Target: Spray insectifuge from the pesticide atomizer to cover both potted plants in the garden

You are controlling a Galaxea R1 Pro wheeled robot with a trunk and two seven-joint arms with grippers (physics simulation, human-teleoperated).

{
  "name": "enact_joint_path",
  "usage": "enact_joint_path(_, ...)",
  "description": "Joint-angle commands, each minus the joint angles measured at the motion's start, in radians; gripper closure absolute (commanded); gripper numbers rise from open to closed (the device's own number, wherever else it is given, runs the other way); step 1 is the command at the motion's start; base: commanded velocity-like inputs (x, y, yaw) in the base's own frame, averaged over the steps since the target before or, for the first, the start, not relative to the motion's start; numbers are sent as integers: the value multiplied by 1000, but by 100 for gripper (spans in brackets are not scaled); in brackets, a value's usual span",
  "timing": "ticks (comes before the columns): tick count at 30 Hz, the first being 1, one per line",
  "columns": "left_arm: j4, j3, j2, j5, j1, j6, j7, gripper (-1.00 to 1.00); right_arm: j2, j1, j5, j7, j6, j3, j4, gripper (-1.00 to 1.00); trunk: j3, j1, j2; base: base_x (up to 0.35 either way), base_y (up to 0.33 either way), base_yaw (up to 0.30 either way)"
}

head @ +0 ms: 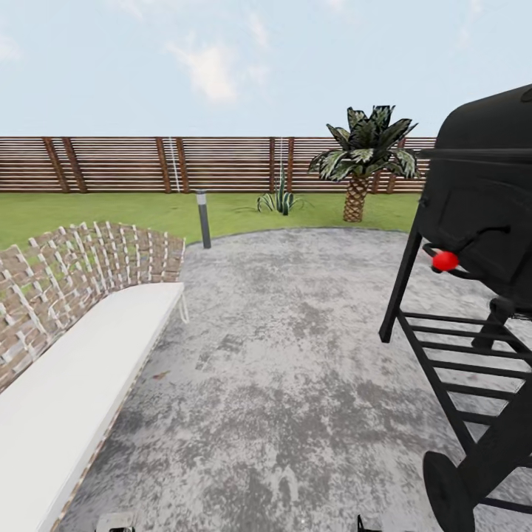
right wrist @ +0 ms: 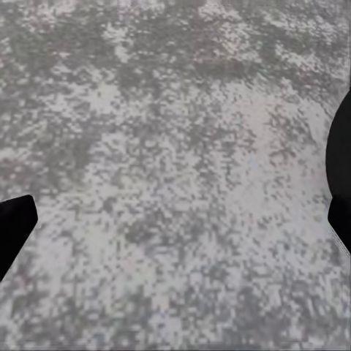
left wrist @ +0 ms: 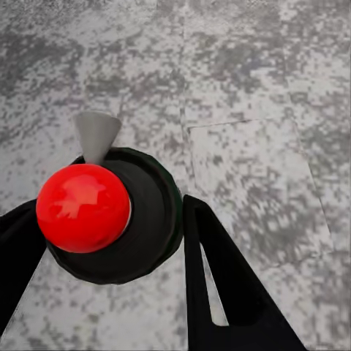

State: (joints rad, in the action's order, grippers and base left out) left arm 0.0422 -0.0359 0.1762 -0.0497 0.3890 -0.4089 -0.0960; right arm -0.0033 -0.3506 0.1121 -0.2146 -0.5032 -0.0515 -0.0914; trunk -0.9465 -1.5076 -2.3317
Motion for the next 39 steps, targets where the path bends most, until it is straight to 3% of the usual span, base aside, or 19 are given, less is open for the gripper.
enact_joint_path(1,-1,-4,0,-6,1,-2,-8,100,0,-1,11,-5,-2,-5,1,-100,-1,0,0,340,0,0)
enact_joint_path(39,-1,-4,0,-7,-8,-3,-8,100,-7,-1,11,-6,-3,-7,1,-100,-1,0,0,340,0,0)
